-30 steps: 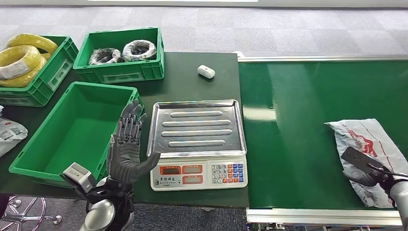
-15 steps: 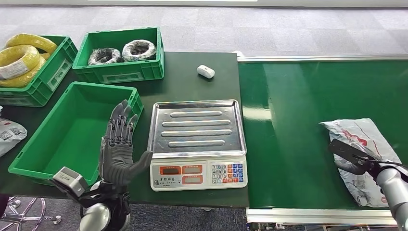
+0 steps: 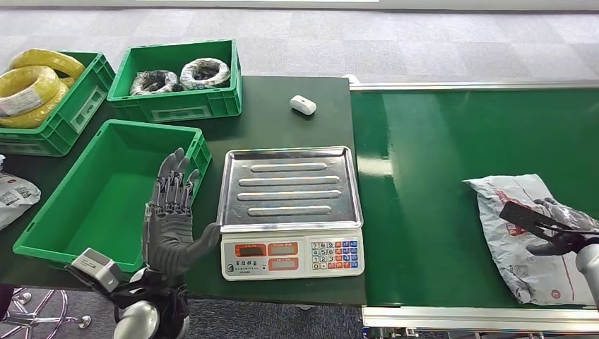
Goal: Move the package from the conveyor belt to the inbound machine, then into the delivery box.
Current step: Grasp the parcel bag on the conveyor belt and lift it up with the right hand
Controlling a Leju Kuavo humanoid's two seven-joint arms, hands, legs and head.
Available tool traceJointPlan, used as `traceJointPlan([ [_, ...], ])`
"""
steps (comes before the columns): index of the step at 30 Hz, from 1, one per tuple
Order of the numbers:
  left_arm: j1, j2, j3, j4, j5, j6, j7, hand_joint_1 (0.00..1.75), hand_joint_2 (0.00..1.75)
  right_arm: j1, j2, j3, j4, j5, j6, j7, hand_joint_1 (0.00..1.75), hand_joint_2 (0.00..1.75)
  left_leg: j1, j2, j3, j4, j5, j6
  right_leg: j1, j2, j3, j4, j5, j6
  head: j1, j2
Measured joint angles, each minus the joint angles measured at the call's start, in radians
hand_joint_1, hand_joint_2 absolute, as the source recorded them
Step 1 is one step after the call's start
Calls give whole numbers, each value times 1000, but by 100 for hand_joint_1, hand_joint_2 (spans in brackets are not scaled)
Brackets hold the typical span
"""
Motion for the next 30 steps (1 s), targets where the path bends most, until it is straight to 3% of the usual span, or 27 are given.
traceJointPlan([
  [8, -12, 6, 2, 4, 12, -38, 3, 0, 175, 124, -65, -16, 9, -101, 115, -101, 0, 175, 0, 0, 0, 0, 0, 0, 0, 0, 0, 0, 0, 0, 0, 0],
  [16, -12, 7, 18, 4, 0, -41, 6, 0, 175, 201, -80, -28, -31, -206, 183, -205, 0, 175, 0, 0, 0, 0, 0, 0, 0, 0, 1, 0, 0, 0, 0, 0],
  [20, -9, 9, 23, 4, 0, -34, 6, 0, 175, 221, -75, -23, -70, -239, 208, -243, 174, 175, 0, 1, 0, 0, 0, 0, 0, 0, 2, 0, 0, 0, 0, 0],
  [30, 39, 18, 27, -19, 1, 11, -11, 0, 175, 202, -10, 76, -165, -322, 213, -297, 175, 175, 1, 3, 2, 0, 0, 0, 1, 2, 3, 0, 0, 0, 0, 0],
])
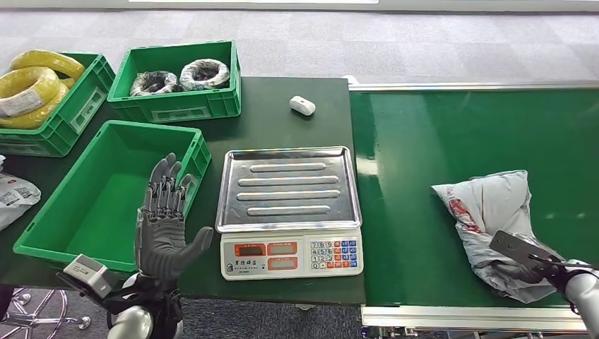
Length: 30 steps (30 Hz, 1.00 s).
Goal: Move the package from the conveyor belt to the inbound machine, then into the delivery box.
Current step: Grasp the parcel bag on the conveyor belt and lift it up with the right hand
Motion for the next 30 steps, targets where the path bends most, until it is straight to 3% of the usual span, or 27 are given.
traceJointPlan([
  [10, 55, 11, 13, -40, -2, 33, -15, 0, 175, -35, 30, 93, -82, -56, -63, 26, 175, 175, 0, -1, -1, 0, 0, 0, 0, 0, -1, 0, 0, 0, 0, 0],
  [14, 84, 14, 17, -66, -6, 43, -16, 0, 175, -105, 35, 115, -106, -56, -143, 61, 175, 175, 0, 0, -1, 0, 0, 0, 0, 0, -1, 0, 0, 0, 0, 0],
  [18, 98, 14, 18, -79, -8, 37, -16, 0, 175, -197, 58, 135, -136, -28, -163, 106, 175, 175, 0, 0, -2, 0, 1, 0, 0, 0, -2, 0, 0, 0, 0, 0],
  [25, 78, -4, 3, -69, -9, 7, -15, 0, 175, -391, 188, 217, -130, 58, -179, 184, 175, 175, 0, 2, -2, 0, 2, -1, 0, 1, -3, 1, 0, 0, 0, 0],
  [30, 39, -26, -30, -40, -16, -15, -8, 0, 175, -519, 347, 273, -65, 95, -192, 241, 175, 175, 0, 5, -2, 0, 2, -1, 0, 4, -4, 1, 1, -1, 0, 0],
])
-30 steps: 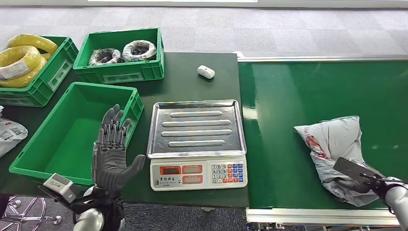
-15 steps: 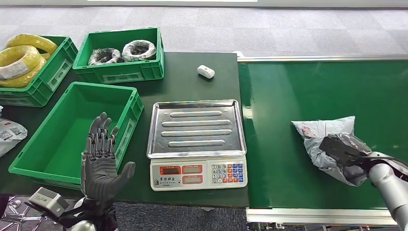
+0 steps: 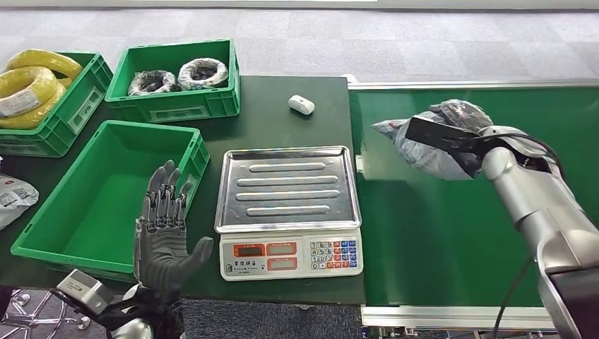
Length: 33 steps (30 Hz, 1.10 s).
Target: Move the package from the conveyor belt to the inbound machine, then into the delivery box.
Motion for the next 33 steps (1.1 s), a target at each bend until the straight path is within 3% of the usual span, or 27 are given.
traceJointPlan([
  [11, -53, -27, -58, 68, -14, -42, 5, 0, 175, -56, 367, 97, 117, 36, -23, 18, 175, 175, 1, 5, 0, 0, 0, -1, 1, 5, -3, 0, 0, 0, 0, 0],
  [16, -85, -51, -64, 79, -33, -57, 27, 0, 175, -60, 510, 128, 139, 37, -22, 8, 175, 175, 1, 5, -1, 0, 0, -1, 1, 5, -3, 0, 0, -1, 0, 0],
  [21, -92, -62, -62, 79, -50, -61, 40, 0, 175, -60, 585, 147, 151, 41, -22, -13, 175, 175, 1, 4, -1, 0, 0, -1, 1, 5, -3, 0, 0, -1, 1, 0],
  [26, -91, -64, -55, 79, -56, -71, 37, 0, 175, -59, 616, 170, 161, 39, -22, -33, 171, 175, 1, 4, -1, 0, 0, -1, 1, 4, -3, 0, 0, -1, 1, 0],
  [27, -92, -66, -53, 79, -56, -72, 35, 0, 175, -58, 618, 175, 162, 37, -22, -36, 154, 175, 1, 4, -1, 0, 0, -1, 1, 4, -3, 0, 0, -1, 1, 0],
  [30, -94, -72, -46, 80, -57, -75, 32, 0, 175, -49, 624, 189, 164, 31, -25, -40, 27, 175, 1, 4, -1, 0, 0, -1, 1, 4, -3, 0, 0, -1, 1, 0],
  [31, -94, -73, -44, 81, -57, -76, 30, 0, 175, -46, 624, 193, 165, 29, -27, -40, 0, 175, 1, 4, -1, 0, 0, -1, 1, 4, -3, 0, 0, -1, 1, 0],
  [33, -94, -75, -41, 86, -58, -77, 26, 0, 175, -41, 625, 200, 168, 26, -36, -40, 0, 175, 1, 4, -1, 0, 0, -1, 1, 4, -3, 0, 0, -1, 1, 0],
])
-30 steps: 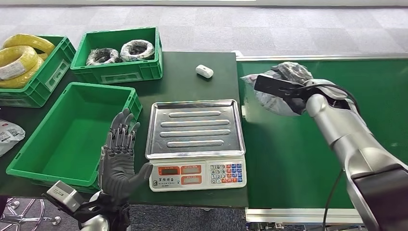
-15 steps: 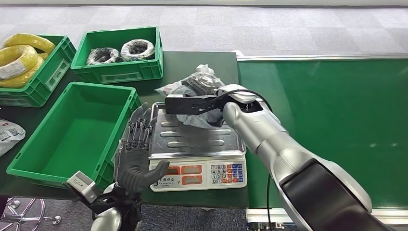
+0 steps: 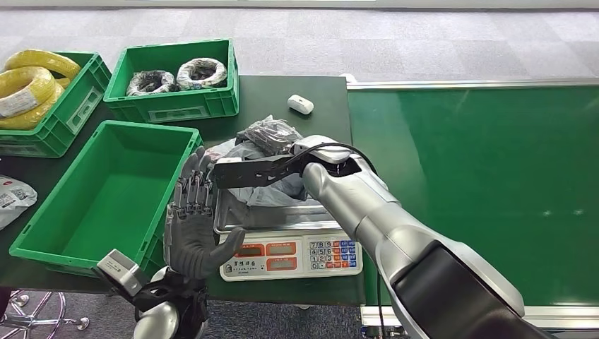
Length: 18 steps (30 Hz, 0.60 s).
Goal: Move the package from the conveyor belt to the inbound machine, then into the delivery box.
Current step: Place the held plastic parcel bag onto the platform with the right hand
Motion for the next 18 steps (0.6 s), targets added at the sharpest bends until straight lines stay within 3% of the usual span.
traceJointPlan([
  [18, -43, 15, -28, 100, 63, 38, -36, 0, 175, -14, -9, -4, 25, -18, -49, -4, 0, 175, 0, 0, 0, 0, 0, 0, 0, 0, 0, 0, 0, 0, 0, 0],
])
